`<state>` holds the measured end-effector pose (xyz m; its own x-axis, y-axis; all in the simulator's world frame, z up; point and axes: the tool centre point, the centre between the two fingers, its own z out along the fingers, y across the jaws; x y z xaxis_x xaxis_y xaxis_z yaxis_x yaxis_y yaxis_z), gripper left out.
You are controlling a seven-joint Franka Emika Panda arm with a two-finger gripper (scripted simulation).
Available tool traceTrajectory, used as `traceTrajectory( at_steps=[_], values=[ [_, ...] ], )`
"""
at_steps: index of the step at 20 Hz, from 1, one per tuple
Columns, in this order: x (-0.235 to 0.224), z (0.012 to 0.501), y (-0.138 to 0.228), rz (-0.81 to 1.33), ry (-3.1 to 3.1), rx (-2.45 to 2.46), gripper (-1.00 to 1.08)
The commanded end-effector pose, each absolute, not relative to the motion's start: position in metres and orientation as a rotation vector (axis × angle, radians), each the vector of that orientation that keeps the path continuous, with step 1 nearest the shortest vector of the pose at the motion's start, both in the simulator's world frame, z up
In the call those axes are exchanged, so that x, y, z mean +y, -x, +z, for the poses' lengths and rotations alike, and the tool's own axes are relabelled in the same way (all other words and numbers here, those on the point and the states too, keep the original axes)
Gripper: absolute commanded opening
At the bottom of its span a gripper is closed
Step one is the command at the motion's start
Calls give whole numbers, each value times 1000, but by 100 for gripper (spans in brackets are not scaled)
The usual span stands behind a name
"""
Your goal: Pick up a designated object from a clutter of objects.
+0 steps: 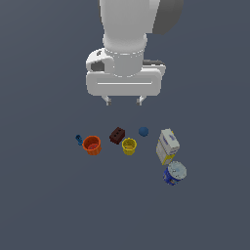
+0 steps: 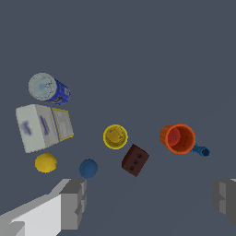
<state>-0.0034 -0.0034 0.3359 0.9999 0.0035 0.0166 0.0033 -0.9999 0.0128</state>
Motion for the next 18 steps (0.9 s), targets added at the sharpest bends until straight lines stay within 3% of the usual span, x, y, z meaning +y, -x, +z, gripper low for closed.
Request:
traceTrajectory(
  at_steps=[1, 18],
  values=[
    [-3, 336, 3, 26, -3129, 5, 100],
    [4, 324, 8, -36, -3127, 88, 100]
  ],
)
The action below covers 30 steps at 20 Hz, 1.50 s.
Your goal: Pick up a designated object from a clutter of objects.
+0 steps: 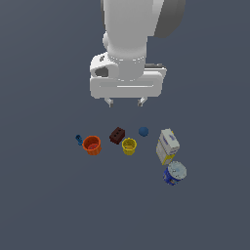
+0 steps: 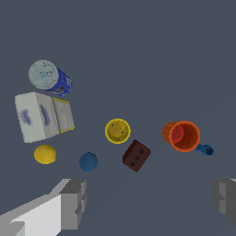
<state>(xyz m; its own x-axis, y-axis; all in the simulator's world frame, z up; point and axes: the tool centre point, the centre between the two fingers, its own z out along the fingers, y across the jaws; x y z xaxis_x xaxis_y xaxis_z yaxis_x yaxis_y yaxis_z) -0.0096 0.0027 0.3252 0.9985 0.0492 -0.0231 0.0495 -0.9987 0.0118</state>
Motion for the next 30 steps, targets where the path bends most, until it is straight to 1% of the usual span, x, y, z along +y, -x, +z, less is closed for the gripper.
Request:
traceTrajectory(
  at_steps=[1, 7, 13, 22, 30],
  values=[
    [6, 323, 6, -36, -3126, 100, 100],
    [21, 310, -13, -34, -3113, 208, 100],
    [49, 285, -43, -31, -3089, 387, 100],
    [113, 226, -91, -22, -3023, 742, 100],
    [170, 168, -117, -10, -2955, 1020, 100]
  ],
)
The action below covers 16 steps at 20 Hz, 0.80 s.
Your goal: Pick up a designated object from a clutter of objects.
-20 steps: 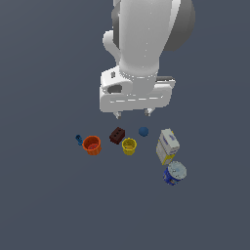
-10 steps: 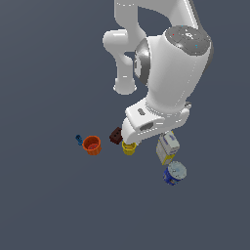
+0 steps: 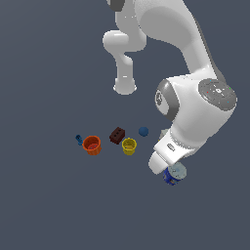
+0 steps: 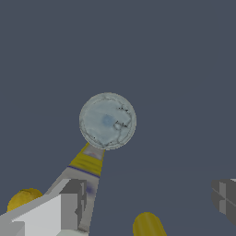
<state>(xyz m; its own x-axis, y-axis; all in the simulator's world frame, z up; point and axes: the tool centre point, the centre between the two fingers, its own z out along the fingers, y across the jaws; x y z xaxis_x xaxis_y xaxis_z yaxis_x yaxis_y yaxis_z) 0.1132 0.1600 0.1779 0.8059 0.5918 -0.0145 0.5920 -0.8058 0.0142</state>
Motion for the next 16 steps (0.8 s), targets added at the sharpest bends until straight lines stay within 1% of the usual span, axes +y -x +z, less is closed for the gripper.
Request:
traceTrajectory(
  at_steps=[1, 8, 16],
  values=[
    [175, 162, -119, -9, -2948, 1046, 100],
    [202, 133, -126, -2, -2912, 1171, 100],
    [209, 125, -127, -2, -2903, 1200, 100]
  ],
)
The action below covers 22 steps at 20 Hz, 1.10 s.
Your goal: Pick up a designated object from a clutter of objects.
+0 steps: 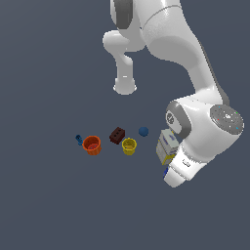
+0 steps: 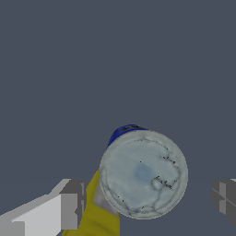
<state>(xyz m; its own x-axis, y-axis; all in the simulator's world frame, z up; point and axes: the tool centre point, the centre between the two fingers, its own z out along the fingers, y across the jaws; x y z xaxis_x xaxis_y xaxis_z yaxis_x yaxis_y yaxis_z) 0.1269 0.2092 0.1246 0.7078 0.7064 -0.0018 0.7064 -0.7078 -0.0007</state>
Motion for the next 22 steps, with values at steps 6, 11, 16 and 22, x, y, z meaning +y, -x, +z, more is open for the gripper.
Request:
traceTrajectory(
  at_steps=[6, 11, 16, 22],
  values=[
    [209, 103, -127, 1, 2903, -1202, 100],
    [209, 78, -126, 0, 2901, -1205, 100],
    [210, 74, -128, 0, 2901, -1205, 100],
    [210, 74, -128, 0, 2901, -1205, -100]
  ],
)
